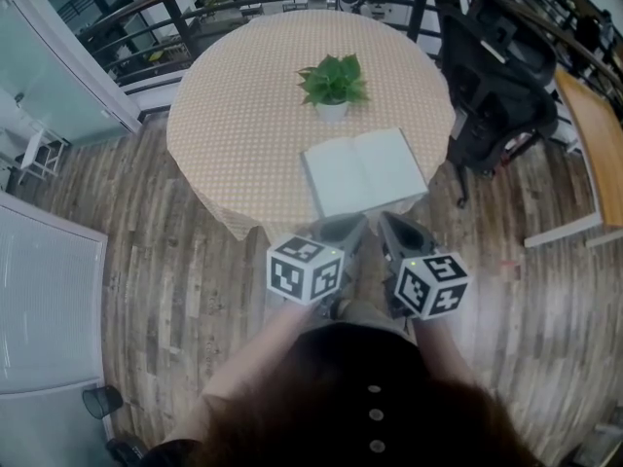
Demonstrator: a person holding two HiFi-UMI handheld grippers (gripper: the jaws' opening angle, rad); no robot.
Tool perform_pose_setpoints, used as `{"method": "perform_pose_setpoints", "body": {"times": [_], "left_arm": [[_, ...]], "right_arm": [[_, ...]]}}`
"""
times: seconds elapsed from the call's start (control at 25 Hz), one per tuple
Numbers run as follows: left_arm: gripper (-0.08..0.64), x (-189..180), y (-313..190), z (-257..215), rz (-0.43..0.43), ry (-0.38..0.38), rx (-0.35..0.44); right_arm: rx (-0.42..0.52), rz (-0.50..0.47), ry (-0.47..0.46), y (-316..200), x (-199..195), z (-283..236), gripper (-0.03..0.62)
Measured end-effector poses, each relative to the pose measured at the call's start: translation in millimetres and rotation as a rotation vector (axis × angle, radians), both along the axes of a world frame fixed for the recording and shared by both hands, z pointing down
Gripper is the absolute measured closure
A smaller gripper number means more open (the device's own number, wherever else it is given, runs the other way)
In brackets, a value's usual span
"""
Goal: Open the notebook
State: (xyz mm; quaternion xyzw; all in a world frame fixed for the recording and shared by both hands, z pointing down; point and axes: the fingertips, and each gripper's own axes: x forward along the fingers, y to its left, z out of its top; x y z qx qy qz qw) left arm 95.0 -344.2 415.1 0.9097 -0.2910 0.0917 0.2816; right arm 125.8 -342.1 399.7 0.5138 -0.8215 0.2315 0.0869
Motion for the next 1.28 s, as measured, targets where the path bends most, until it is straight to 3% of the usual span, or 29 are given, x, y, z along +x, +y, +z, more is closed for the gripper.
{"method": "perform_pose_setpoints", "body": {"times": [0.44,1.28], "left_arm": [[0.549,-11,-12,2,-0.053,0.020,-0.012],[0.549,-9,-5,4,-0.046,0.030,-0.029]], "right_arm": [[0.001,-0.013,0.009,-5,-1,2,0.580],[-0.017,-0.034,0.043,0,-4,12,0.580]]}}
